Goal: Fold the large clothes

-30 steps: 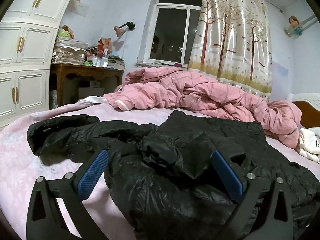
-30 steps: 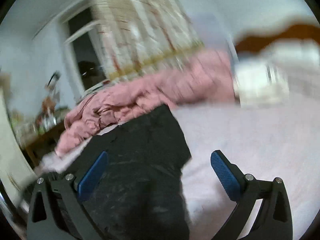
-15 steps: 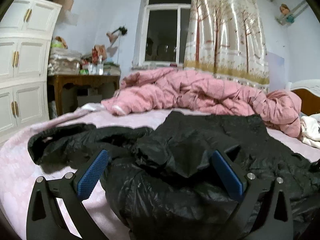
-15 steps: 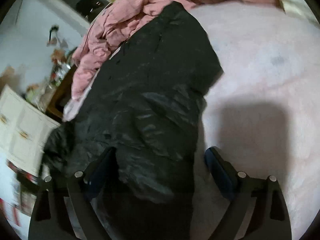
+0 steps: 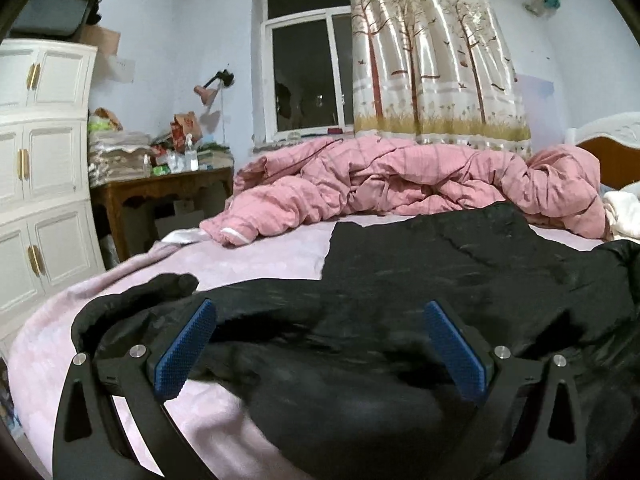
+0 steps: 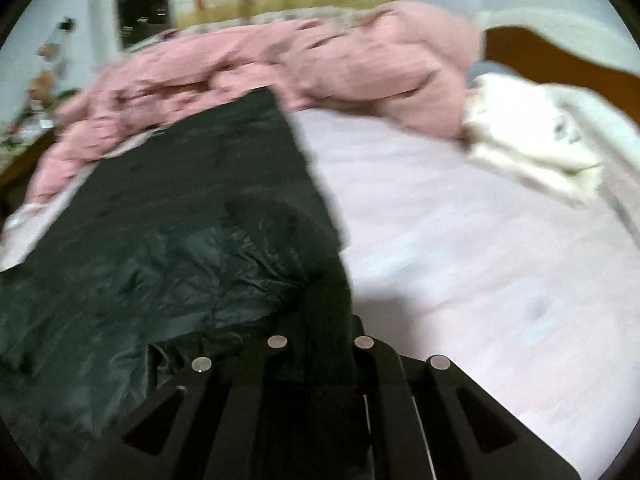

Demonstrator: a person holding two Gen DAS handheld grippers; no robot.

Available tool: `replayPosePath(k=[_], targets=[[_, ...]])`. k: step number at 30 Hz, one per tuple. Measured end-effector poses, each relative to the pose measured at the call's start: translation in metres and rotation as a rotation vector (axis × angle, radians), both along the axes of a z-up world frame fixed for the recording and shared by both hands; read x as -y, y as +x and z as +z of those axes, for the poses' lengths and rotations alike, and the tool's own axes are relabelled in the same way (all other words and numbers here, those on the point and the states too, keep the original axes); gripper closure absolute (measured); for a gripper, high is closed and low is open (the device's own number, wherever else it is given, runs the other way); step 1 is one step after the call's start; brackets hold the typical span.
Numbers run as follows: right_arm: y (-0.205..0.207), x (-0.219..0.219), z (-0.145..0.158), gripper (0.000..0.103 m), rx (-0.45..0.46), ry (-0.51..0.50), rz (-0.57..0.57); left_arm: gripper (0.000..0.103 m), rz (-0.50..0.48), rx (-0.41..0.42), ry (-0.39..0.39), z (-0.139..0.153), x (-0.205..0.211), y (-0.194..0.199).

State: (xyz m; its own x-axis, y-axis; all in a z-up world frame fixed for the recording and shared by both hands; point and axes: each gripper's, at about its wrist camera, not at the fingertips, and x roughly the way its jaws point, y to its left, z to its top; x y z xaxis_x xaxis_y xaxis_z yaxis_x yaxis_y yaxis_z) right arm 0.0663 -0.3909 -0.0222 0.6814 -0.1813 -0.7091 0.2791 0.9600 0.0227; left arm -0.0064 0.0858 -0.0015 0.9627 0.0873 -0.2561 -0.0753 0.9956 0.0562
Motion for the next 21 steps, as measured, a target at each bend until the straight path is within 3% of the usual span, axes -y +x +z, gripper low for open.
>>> replayPosePath(k=[3,5,7,10,11,16,18,21], targets=[[0.015,0.030,-0.006,0.100,-0.025,-0.036,-0.066,0.000,0.003,-0.018,-0.016,-0.001,-0.002,0.003],[0.014,0.042,-0.015,0.099,-0.051,0.014,-0.075,0.000,0.002,-0.030,-0.015,-0.003,-0.002,0.004],[0.011,0.038,-0.016,0.096,-0.053,0.001,-0.065,0.000,0.002,-0.035,-0.003,-0.003,0.001,0.005],[-0.010,0.023,0.005,0.057,0.045,-0.081,-0.087,0.000,-0.001,-0.026,0.028,-0.003,0.007,0.003],[-0.017,0.018,0.014,0.038,0.098,-0.087,-0.091,0.000,-0.007,-0.022,0.038,-0.002,0.009,0.003],[-0.058,-0.001,0.053,0.035,0.328,0.027,-0.026,0.000,-0.017,-0.004,0.106,-0.002,0.022,0.000],[-0.063,-0.015,0.058,0.035,0.349,0.100,0.043,0.000,-0.041,-0.036,0.097,-0.004,0.022,0.005],[-0.058,-0.055,0.067,0.035,0.310,0.144,0.209,0.000,-0.012,-0.063,0.067,-0.005,0.016,0.011]])
